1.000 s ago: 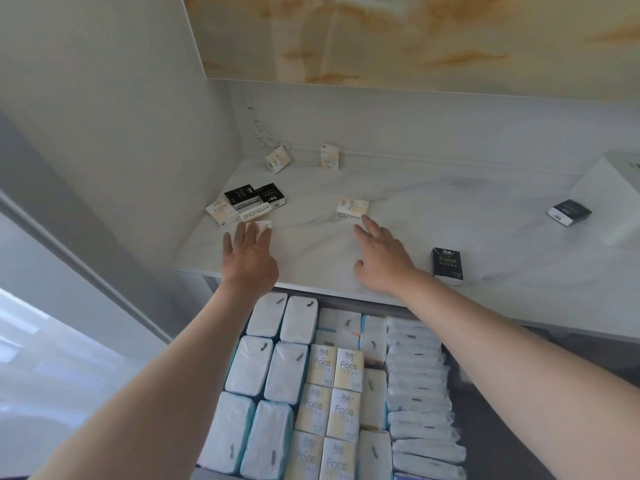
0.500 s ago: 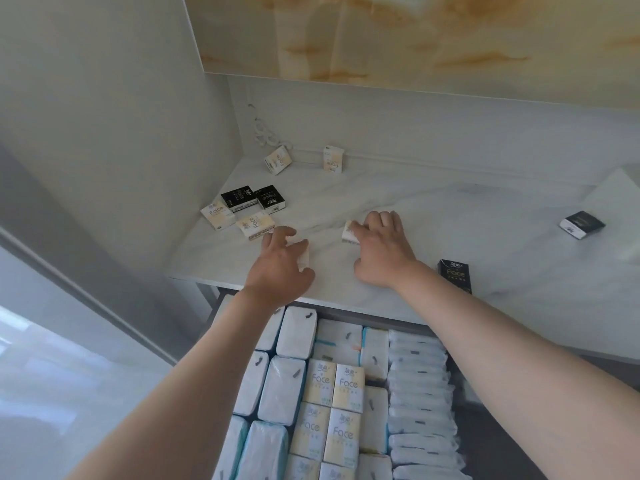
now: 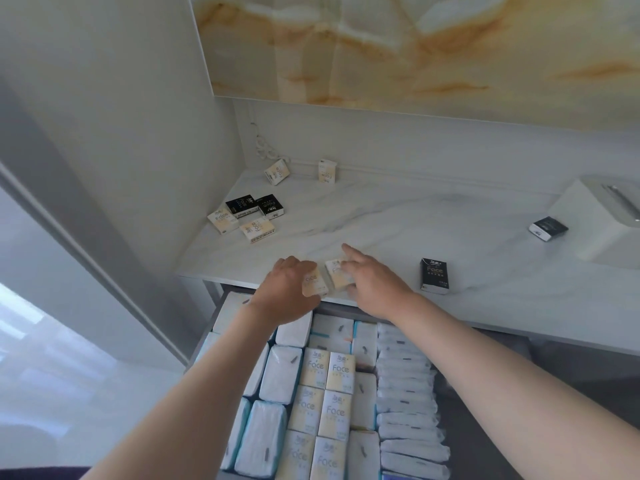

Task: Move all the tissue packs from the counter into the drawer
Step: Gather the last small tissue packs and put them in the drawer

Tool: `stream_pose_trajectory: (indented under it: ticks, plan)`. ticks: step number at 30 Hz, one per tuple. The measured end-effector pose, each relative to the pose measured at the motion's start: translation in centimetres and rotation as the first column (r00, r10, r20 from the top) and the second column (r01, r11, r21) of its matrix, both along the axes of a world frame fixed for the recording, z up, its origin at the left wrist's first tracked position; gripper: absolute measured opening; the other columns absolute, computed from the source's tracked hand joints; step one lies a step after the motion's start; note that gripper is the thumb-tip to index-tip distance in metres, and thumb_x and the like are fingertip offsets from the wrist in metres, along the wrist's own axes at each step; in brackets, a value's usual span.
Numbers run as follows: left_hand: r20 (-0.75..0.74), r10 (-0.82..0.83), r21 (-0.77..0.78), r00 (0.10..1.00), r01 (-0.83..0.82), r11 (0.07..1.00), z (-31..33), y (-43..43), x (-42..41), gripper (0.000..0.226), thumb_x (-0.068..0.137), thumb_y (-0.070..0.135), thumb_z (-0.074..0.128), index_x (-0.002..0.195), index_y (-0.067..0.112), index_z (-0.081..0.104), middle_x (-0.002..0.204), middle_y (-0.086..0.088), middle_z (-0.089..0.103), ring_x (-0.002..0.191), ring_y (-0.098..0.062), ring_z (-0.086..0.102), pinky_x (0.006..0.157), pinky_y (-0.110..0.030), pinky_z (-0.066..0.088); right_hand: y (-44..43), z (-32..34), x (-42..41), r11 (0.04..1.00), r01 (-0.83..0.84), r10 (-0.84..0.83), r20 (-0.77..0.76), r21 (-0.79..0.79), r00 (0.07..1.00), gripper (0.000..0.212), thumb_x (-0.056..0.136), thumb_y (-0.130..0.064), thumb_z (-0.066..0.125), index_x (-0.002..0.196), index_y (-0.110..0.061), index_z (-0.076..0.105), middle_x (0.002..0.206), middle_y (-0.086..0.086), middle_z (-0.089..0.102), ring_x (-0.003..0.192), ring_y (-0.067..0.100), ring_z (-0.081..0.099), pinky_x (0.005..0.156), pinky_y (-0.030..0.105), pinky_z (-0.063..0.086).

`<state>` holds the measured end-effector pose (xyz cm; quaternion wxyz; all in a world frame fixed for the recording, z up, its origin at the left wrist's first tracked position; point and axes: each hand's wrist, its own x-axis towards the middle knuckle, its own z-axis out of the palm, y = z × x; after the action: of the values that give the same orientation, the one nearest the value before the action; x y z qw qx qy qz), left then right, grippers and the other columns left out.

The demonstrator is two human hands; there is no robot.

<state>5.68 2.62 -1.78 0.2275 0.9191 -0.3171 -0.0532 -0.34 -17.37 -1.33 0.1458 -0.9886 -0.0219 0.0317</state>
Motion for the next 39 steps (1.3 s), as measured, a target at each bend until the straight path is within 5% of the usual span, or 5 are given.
stream_pose_trajectory:
  ticks: [4,11,26,32,39]
  plan:
    - [-0.01,-0.06,-0.021,0.998,0.06,0.998,0.3,0.1,-2.1,0.063,0.079,0.029,0.075,0.135,0.017,0.049,0.115,-0.002,0.056,0.105,-0.02,0.046,0.089,-0.031,0.047,0.3,0.8,-1.5,0.999,-0.052,0.052,0.009,0.013,0.999,0.03,0.086,-0.02,0.07,0.113,-0.013,0.057,0.134,0.002,0.055,0.118,0.027,0.055,0.095,0.036,0.045]
    - [-0.036,-0.173,0.115,0.984,0.176,0.978,0.6,1.6,-4.0,0.039,0.07,0.031,0.073,0.104,0.024,0.055,0.101,0.007,0.054,0.094,-0.014,0.05,0.079,-0.03,0.05,1.4,0.9,-5.9,0.987,-0.145,0.142,-0.042,-0.067,0.989,0.041,0.077,-0.039,0.072,0.107,-0.023,0.048,0.112,-0.004,0.042,0.08,0.018,0.051,0.07,0.035,0.048]
    - [0.122,-0.3,0.295,0.946,0.253,0.921,-4.8,-1.1,-5.2,0.038,0.087,0.024,0.071,0.121,0.026,0.054,0.125,0.007,0.054,0.122,-0.016,0.047,0.115,-0.028,0.023,3.3,-6.0,-8.9,0.989,0.15,-0.149,-0.013,0.017,0.989,0.024,0.092,-0.019,0.065,0.112,-0.013,0.053,0.121,0.006,0.044,0.095,0.025,0.055,0.076,0.043,0.053]
    - [0.04,-0.285,0.341,0.958,0.255,0.905,-4.9,-0.5,-3.9,0.035,0.093,0.033,0.058,0.127,0.031,0.061,0.141,0.006,0.043,0.137,-0.015,0.032,0.117,-0.035,0.022,3.9,-7.5,-7.7,0.941,0.239,-0.229,-0.068,0.241,0.971,0.029,0.095,-0.009,0.058,0.122,-0.009,0.065,0.136,0.006,0.049,0.126,0.021,0.05,0.102,0.015,0.03]
    - [-0.021,-0.266,0.3,0.964,0.26,0.918,-4.2,0.3,-3.7,0.034,0.083,0.028,0.06,0.116,0.034,0.066,0.129,0.014,0.057,0.131,-0.009,0.04,0.118,-0.032,0.021,3.2,-6.8,-7.8,0.993,0.095,-0.091,-0.072,0.066,0.993,0.039,0.09,-0.017,0.06,0.129,-0.023,0.065,0.139,-0.001,0.053,0.125,0.022,0.048,0.105,0.027,0.036]
